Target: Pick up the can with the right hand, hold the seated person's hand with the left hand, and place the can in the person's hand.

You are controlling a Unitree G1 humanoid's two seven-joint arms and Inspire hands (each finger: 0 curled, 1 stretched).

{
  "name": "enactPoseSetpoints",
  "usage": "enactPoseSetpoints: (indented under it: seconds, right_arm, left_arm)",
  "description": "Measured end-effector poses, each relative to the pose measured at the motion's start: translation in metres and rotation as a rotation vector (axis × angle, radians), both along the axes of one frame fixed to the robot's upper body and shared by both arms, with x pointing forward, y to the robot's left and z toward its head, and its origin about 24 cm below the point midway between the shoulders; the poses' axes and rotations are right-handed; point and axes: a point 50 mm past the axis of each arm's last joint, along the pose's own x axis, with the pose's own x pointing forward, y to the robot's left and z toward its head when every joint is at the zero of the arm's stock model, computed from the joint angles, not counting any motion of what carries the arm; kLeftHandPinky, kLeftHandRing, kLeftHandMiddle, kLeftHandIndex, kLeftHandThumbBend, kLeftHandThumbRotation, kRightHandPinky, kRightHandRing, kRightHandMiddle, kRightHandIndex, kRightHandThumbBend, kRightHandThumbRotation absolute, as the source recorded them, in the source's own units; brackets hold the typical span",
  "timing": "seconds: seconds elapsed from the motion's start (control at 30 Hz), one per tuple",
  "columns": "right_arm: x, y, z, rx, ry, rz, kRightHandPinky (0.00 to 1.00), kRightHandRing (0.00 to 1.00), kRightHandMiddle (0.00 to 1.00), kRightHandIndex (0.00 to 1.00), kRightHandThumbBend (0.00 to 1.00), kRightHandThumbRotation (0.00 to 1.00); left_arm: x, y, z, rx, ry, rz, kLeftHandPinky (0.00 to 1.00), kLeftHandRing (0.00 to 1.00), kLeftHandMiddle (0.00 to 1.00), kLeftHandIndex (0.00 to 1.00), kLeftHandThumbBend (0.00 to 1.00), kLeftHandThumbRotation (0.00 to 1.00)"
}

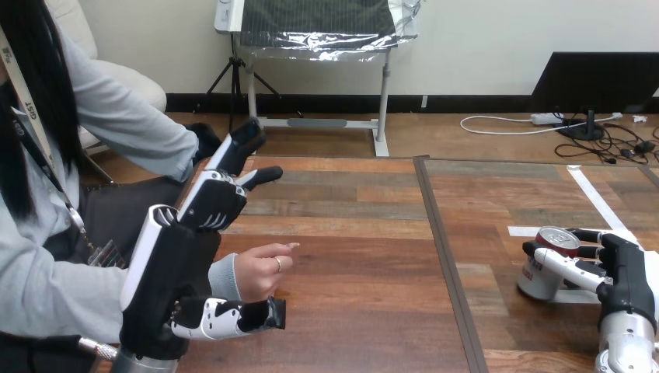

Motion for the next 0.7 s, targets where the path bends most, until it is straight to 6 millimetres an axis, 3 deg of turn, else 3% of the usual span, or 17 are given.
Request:
enactPoseSetpoints:
  seconds: [0.7]
  right_arm:
    - [0.0014,0.0036,0.0016,0.010,-0.032,0.025,0.46,0.46,0.50,0.52,0.80,0.00]
  left_arm:
    - [-0.0002,-0.0006,0.0004,0.011,-0.003,-0.005,0.81,0.95,0.97,0.93,1.00,0.57]
